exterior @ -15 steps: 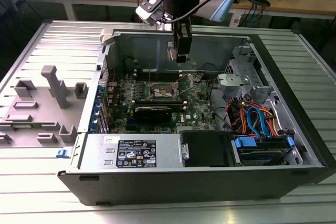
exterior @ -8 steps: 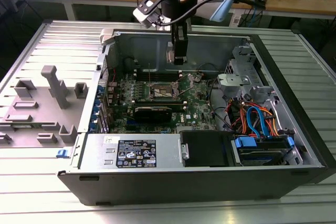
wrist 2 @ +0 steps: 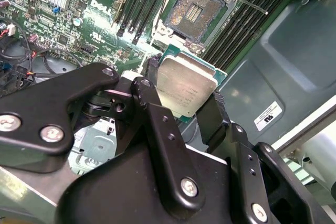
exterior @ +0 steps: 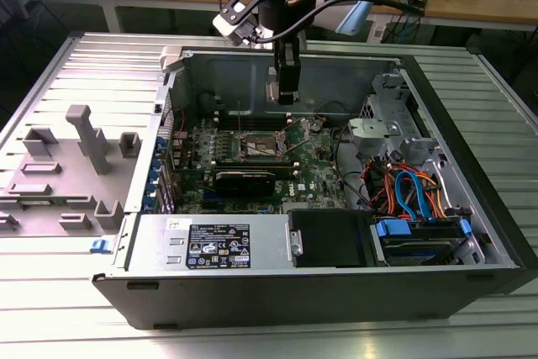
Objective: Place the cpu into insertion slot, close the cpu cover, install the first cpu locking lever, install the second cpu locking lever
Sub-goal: 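Place the cpu into insertion slot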
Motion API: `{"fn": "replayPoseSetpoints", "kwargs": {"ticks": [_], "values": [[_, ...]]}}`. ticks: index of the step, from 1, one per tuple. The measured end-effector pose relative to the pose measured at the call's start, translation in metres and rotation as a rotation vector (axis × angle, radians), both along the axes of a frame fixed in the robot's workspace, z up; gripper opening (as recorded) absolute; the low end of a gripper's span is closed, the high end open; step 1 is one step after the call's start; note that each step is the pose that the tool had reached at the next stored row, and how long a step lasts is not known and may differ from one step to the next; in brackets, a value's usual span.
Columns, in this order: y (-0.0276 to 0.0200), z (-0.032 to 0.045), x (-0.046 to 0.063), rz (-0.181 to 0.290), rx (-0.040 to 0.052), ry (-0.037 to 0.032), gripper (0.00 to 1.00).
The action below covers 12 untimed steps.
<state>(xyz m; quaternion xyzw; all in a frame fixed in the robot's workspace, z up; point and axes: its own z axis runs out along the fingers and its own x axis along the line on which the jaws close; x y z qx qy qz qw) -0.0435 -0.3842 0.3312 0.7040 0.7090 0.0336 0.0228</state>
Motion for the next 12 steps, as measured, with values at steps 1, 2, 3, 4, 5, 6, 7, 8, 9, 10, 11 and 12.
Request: {"fn": "replayPoseSetpoints", "kwargs": {"ticks": [1, 2, 3, 4, 5, 6, 7, 8, 9, 10, 11, 12], "values": [[0.0, 0.0, 0.0, 0.0, 0.0, 0.0, 0.54], [0.0, -0.0001, 0.0, 0.0, 0.0, 0.0, 0.54], [0.0, -0.0005, 0.0, 0.0, 0.0003, -0.0001, 0.54], [0.0, -0.0009, 0.0, 0.0, 0.0003, -0.0002, 0.54], [0.0, -0.0018, 0.0, 0.0, 0.0001, -0.0002, 0.54], [0.0, -0.0033, 0.0, 0.0, 0.0002, -0.0003, 0.54], [0.0, -0.0059, 0.0, 0.0, 0.0002, -0.0005, 0.54], [0.0, -0.0076, 0.0, 0.0, 0.0001, -0.001, 0.54], [0.0, -0.0106, -0.001, 0.0, 0.0002, -0.0021, 0.54], [0.0, -0.0127, -0.002, 0.0, 0.0001, -0.0025, 0.54], [0.0, -0.0142, -0.003, 0.0, 0.0, -0.0035, 0.54], [0.0, -0.0161, -0.007, 0.0, 0.0, -0.0046, 0.54]]}}
